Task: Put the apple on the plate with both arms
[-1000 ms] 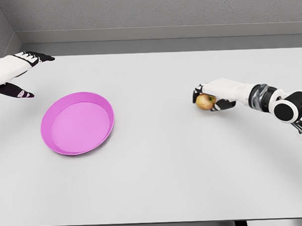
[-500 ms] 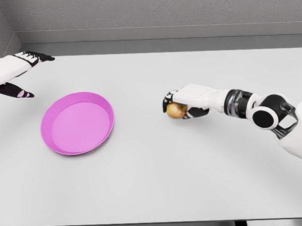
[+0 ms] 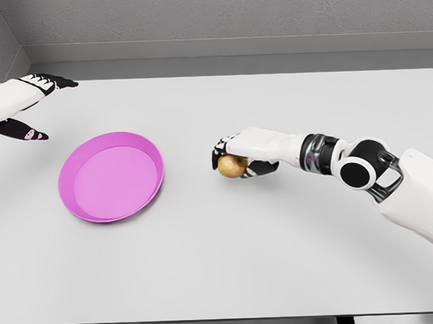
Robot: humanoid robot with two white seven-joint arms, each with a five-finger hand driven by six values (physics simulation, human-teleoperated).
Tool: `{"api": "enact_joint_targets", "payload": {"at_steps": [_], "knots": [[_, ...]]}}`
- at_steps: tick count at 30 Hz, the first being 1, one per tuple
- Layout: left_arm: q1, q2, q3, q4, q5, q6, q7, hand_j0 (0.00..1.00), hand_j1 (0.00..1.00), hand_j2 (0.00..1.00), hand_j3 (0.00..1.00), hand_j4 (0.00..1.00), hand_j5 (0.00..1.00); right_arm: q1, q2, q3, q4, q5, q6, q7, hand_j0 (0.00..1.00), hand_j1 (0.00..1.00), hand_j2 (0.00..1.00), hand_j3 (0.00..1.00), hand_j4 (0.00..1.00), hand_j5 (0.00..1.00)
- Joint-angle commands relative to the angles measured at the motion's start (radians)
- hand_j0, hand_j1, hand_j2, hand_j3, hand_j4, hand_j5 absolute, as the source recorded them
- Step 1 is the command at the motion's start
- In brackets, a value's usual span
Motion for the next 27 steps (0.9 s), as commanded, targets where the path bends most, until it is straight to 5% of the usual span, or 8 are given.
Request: {"api": "enact_joint_targets", "payload": {"at_steps": [1, 5, 7, 19, 23, 25, 27], "knots": [[0.000, 0.001, 0.001, 0.000, 0.007, 0.001, 0.001, 1.00, 1.00, 1.00, 1.00, 1.00, 1.00, 0.000, 0.001, 0.000, 0.001, -0.003, 0.000, 0.000, 0.42, 0.42, 0.42, 0.42, 0.42, 0.42], [0.000, 0.001, 0.001, -0.002, 0.007, 0.001, 0.001, 1.00, 1.00, 1.00, 1.00, 1.00, 1.00, 0.000, 0.006, 0.001, 0.002, -0.004, 0.002, -0.002, 0.45, 0.45, 0.45, 0.45, 0.45, 0.45], [0.000, 0.001, 0.001, -0.002, 0.007, 0.001, 0.001, 1.00, 1.00, 1.00, 1.00, 1.00, 1.00, 0.002, 0.006, 0.003, 0.004, -0.009, 0.006, -0.003, 0.99, 0.99, 0.99, 0.99, 0.99, 0.99], [0.002, -0.002, -0.001, -0.005, 0.005, 0.001, 0.001, 1.00, 1.00, 1.00, 1.00, 1.00, 1.00, 0.002, -0.008, -0.009, 0.001, -0.004, 0.002, -0.003, 0.99, 0.99, 0.99, 0.99, 0.99, 0.99], [-0.002, -0.002, -0.001, -0.003, -0.025, 0.001, 0.001, 1.00, 1.00, 1.00, 1.00, 1.00, 1.00, 0.031, -0.154, -0.180, -0.004, -0.011, -0.012, -0.003, 1.00, 1.00, 1.00, 1.00, 1.00, 1.00], [-0.017, -0.013, -0.001, -0.006, -0.130, 0.001, 0.002, 1.00, 1.00, 1.00, 1.00, 1.00, 1.00, 0.080, -0.239, -0.295, -0.001, -0.014, -0.015, -0.005, 1.00, 1.00, 1.00, 1.00, 1.00, 1.00], [-0.043, -0.042, -0.005, -0.017, -0.147, 0.001, -0.001, 1.00, 1.00, 1.00, 1.00, 1.00, 1.00, 0.094, -0.293, -0.365, 0.002, -0.018, -0.058, -0.005, 1.00, 1.00, 1.00, 1.00, 1.00, 1.00]]}}
